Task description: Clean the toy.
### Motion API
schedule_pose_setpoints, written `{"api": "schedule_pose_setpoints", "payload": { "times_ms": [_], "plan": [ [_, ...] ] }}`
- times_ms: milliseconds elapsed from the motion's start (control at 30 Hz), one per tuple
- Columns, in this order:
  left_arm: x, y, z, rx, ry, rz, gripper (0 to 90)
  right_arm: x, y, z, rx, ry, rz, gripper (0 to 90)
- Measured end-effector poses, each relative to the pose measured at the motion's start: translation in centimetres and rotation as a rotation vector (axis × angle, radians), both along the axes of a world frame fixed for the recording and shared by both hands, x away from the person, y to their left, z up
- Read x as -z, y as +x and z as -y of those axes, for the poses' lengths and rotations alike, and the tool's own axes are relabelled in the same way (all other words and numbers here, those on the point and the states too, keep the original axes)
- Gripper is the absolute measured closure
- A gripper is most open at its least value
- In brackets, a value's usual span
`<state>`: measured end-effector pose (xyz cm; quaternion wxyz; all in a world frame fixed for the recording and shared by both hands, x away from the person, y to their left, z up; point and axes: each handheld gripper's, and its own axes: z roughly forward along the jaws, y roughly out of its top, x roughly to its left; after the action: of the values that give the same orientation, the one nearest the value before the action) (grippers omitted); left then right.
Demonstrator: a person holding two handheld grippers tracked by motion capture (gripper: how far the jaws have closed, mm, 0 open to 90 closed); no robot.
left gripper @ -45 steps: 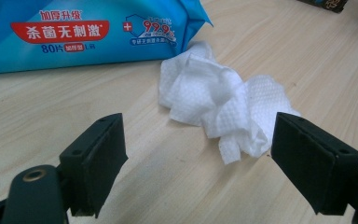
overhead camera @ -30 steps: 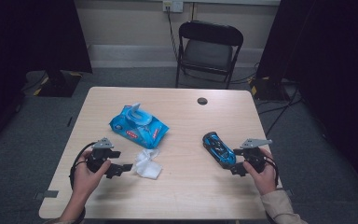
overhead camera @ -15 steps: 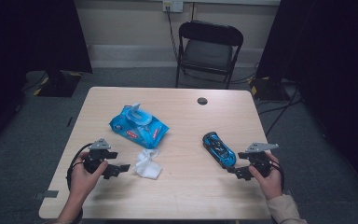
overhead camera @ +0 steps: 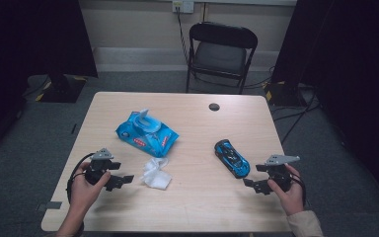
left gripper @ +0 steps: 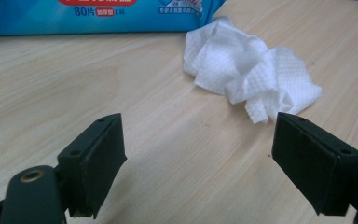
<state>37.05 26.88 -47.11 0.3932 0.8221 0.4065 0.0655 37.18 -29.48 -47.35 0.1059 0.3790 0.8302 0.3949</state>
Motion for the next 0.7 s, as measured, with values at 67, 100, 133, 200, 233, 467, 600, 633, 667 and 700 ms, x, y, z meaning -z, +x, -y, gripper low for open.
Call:
{"api": "schedule_pose_setpoints", "payload": {
  "times_ms": [67, 100, 133, 200, 233, 467, 600, 633, 667, 700],
  "plan": [
    [0.1, -0.1, -0.2, -0.001, 0.004, 0.0, 16.8, 0.1, -0.1, 0.1, -0.003, -0.008, 0.0, 14.5],
    [0.1, -0.1, -0.3, -0.005, 0.009, 0.004, 16.8, 0.2, -0.2, 0.1, -0.004, -0.009, -0.001, 14.5],
    [0.1, -0.2, -0.5, -0.004, 0.013, 0.003, 16.8, 0.2, -0.2, 0.2, -0.003, -0.01, 0.0, 14.5],
    [0.2, -0.2, -0.7, -0.013, 0.009, 0.006, 16.7, 0.2, -0.3, 0.3, -0.004, -0.008, 0.003, 14.5],
    [0.2, -0.3, -0.8, -0.012, 0.009, 0.007, 16.7, 0.2, -0.3, 0.3, -0.003, -0.007, 0.003, 14.5],
    [0.3, -0.6, -1.4, -0.012, -0.001, 0.004, 16.7, 0.5, -0.8, 0.9, 0.001, -0.013, 0.001, 14.5],
    [0.4, -0.8, -1.6, -0.006, 0.006, 0.0, 16.7, 0.5, -1.1, 1.2, 0.002, -0.012, -0.003, 14.5],
    [0.5, -0.8, -1.7, -0.008, 0.004, -0.001, 16.7, 0.6, -1.1, 1.2, 0.007, -0.015, -0.004, 14.5],
    [0.5, -0.9, -1.7, -0.008, 0.009, 0.0, 16.7, 0.6, -1.2, 1.2, 0.004, -0.015, -0.004, 14.6],
    [0.5, -0.9, -1.8, -0.008, 0.011, -0.001, 16.7, 0.7, -1.2, 1.2, 0.002, -0.013, -0.007, 14.5]
  ]
}}
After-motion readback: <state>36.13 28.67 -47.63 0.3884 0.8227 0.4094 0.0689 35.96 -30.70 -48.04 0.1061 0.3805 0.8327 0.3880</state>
